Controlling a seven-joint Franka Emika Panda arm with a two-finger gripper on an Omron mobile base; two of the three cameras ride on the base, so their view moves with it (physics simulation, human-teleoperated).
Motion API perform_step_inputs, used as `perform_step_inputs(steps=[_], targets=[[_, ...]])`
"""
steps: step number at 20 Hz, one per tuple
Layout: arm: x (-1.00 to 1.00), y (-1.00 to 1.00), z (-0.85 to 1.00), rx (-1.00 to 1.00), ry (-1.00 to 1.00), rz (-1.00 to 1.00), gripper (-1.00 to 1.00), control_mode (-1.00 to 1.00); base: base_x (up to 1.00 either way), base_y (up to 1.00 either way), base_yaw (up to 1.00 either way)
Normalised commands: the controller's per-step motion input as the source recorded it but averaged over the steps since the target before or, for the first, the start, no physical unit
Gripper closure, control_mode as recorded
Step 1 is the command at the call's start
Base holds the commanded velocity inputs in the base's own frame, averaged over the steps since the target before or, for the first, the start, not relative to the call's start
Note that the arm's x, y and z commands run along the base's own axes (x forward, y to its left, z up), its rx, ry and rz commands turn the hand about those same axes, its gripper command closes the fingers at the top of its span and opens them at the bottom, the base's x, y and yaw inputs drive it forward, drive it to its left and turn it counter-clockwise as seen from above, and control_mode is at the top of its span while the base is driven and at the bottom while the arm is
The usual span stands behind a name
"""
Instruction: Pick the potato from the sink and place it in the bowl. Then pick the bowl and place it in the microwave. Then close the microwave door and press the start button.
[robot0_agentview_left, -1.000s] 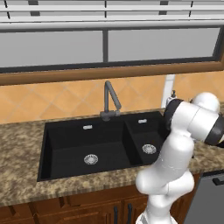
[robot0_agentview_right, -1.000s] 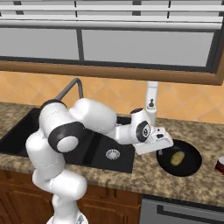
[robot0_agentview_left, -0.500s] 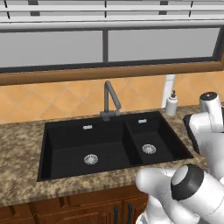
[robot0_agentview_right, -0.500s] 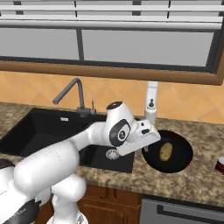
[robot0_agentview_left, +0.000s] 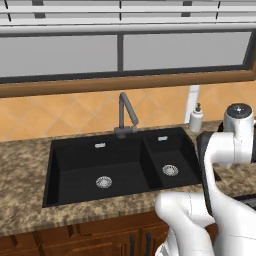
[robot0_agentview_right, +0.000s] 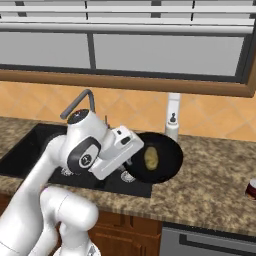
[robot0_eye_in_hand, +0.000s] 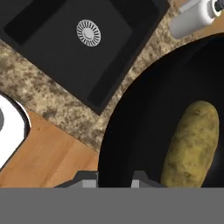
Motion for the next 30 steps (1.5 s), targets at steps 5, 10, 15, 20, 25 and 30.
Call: perform_step_inputs(steps=[5,10,15,20,25,30], targets=[[-0.40,1.00,1.00,0.02,0.12,0.34,1.00,-1.00,0.00,0.00,0.00],[-0.15,0.92,0.96,0.01,0.07,0.30,1.00,-1.00,0.00,0.00,0.00],[-0.46,0.70,0.48,0.01,0.00,0.18,1.00,-1.00,0.00,0.00,0.00],[-0.19,0.25,0.07,0.01,0.00,0.07,1.00,-1.00,0.00,0.00,0.00],[-0.06,0.06,0.00,0.00,0.02,0.02,1.00,-1.00,0.00,0.00,0.00],[0.00,0.00,0.00,0.00,0.00,0.00,1.00,1.00,-0.98,0.02,-0.01]])
